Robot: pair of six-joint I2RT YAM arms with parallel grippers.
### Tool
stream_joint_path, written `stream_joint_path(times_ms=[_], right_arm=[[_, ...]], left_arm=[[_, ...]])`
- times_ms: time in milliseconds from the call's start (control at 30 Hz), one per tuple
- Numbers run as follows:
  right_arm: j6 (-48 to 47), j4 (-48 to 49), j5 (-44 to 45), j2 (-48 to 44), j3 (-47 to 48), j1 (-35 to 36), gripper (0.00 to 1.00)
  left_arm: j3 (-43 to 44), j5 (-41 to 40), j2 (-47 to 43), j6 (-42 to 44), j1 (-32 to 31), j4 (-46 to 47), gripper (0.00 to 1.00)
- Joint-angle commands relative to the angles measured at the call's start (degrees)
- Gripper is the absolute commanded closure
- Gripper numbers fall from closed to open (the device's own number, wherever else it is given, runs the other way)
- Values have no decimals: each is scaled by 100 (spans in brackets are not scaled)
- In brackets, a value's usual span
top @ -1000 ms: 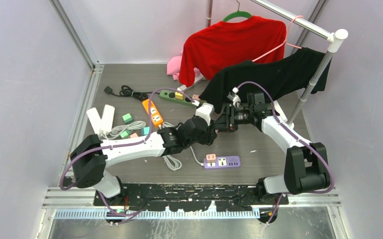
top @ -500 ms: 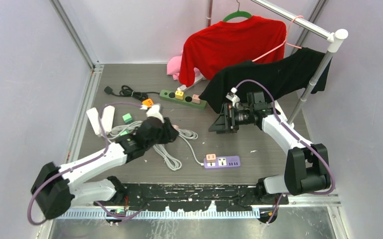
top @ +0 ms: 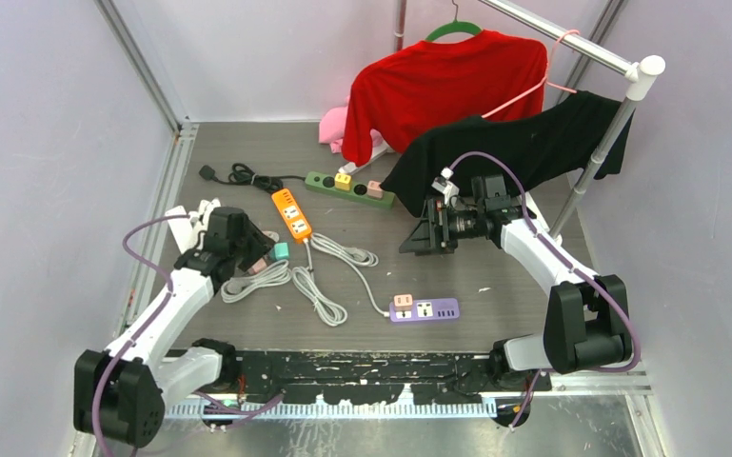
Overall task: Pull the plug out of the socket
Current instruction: Place the plug at the center of the board.
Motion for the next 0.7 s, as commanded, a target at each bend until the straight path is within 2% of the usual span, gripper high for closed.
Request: stream_joint_path(times_ms=[0,67,167,433,667], right_arm=[[-144,20,-17,-158,223,15,0],[-148,16,-8,-152,228,15,0],[-165,1,0,-155,228,15,0],[-246,-58,36,-191,245,14,0],[-355,-132,40,-216,269,13,0]], left_arm=[[672,-500,435,-201,73,-645,87],[896,-633,718,-173,88,-804,66],[1224,-738,1141,-58,101,-908,53],[1725,-974,2043,17,212,-855,32],[1970,-826,2014,102,259,-1102,28]])
